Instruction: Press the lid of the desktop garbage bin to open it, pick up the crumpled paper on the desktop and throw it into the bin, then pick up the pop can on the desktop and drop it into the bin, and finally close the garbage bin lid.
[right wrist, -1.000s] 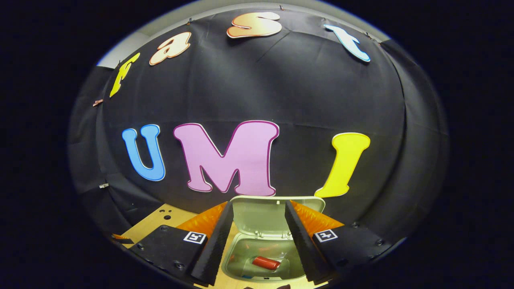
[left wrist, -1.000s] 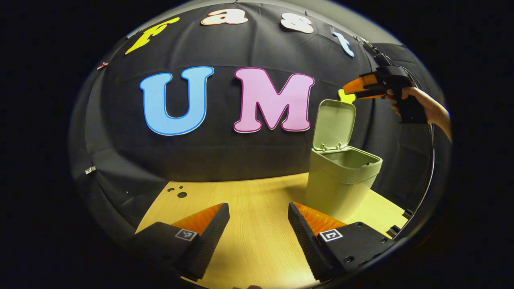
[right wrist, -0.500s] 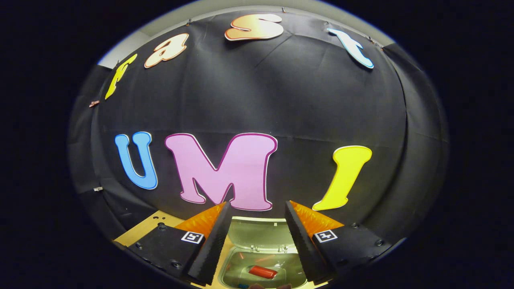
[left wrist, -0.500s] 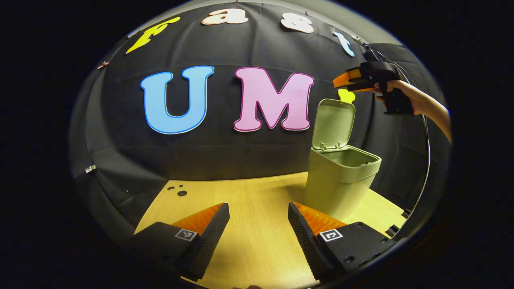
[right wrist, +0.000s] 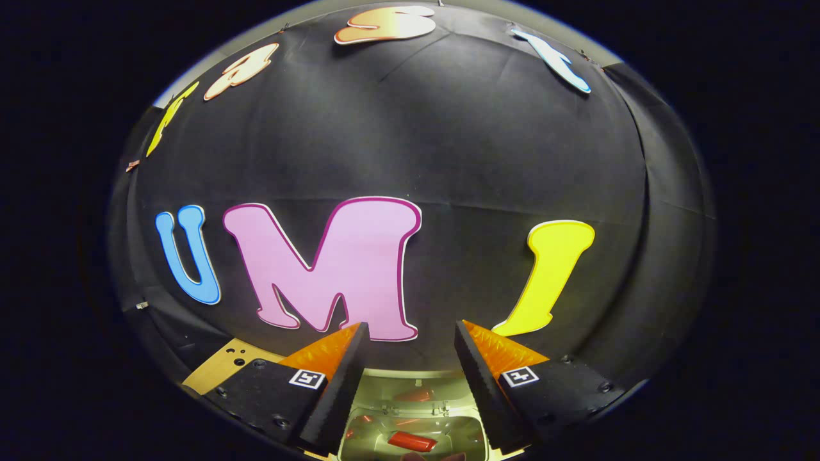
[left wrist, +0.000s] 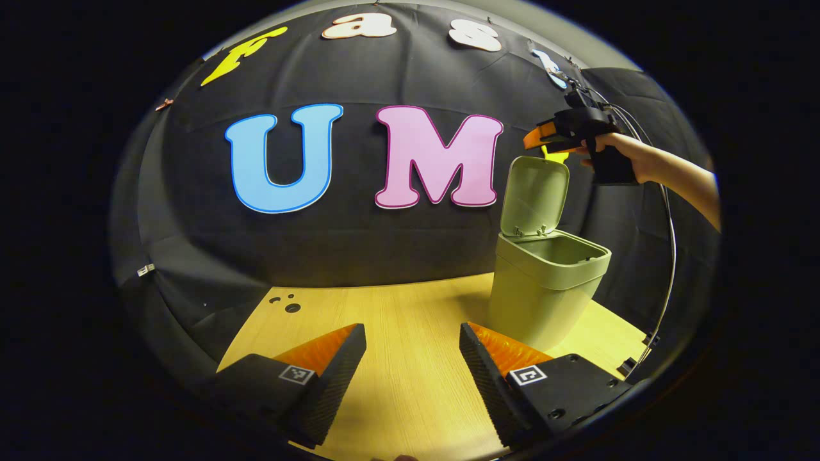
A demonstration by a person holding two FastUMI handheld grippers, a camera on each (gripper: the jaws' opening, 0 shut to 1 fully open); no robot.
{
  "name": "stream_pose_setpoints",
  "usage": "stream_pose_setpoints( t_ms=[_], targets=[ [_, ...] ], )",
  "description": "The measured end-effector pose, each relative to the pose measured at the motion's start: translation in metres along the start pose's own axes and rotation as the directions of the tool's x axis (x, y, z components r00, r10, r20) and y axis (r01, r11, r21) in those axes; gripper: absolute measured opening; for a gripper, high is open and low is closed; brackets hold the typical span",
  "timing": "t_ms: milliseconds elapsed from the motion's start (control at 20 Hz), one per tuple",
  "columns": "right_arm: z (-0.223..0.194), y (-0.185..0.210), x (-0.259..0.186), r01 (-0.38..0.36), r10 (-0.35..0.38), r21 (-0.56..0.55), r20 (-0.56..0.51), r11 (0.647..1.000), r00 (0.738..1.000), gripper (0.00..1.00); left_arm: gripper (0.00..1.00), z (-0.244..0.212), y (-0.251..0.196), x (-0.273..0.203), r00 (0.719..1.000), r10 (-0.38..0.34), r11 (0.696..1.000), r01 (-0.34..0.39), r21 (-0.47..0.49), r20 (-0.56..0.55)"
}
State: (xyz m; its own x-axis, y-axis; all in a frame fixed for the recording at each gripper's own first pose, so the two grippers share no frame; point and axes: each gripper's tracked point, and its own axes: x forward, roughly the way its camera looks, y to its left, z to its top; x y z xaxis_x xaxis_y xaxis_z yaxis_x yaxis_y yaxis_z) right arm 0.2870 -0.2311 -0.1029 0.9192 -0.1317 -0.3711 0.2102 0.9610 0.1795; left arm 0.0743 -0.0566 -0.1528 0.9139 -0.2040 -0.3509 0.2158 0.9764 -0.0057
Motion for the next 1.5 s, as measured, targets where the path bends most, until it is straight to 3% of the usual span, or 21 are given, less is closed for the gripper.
stream_pose_setpoints(
  t_ms=[300, 650, 1150, 1500],
  targets=[
    [-0.018, 0.000, 0.008, 0.002, -0.004, -0.037, -0.049, 0.999, 0.999, 0.84, 0.94, -0.003, 0.001, 0.002, 1.000, 0.004, 1.000, -0.004, 0.000, -0.007],
    [-0.034, 0.000, -0.025, -0.020, 0.022, 0.035, -0.050, 0.999, 0.999, 0.85, 0.94, -0.001, -0.006, 0.005, 1.000, -0.021, 1.000, 0.021, 0.014, -0.006],
    [-0.065, 0.000, -0.071, 0.011, -0.011, -0.012, -0.010, 1.000, 1.000, 0.88, 0.94, 0.000, -0.012, 0.009, 0.999, -0.048, 0.998, 0.048, 0.028, -0.002],
    [-0.099, 0.003, -0.088, 0.038, -0.038, -0.016, -0.037, 0.999, 0.999, 0.88, 0.94, 0.002, -0.011, 0.010, 0.999, -0.043, 0.999, 0.043, 0.034, -0.001]
  ],
)
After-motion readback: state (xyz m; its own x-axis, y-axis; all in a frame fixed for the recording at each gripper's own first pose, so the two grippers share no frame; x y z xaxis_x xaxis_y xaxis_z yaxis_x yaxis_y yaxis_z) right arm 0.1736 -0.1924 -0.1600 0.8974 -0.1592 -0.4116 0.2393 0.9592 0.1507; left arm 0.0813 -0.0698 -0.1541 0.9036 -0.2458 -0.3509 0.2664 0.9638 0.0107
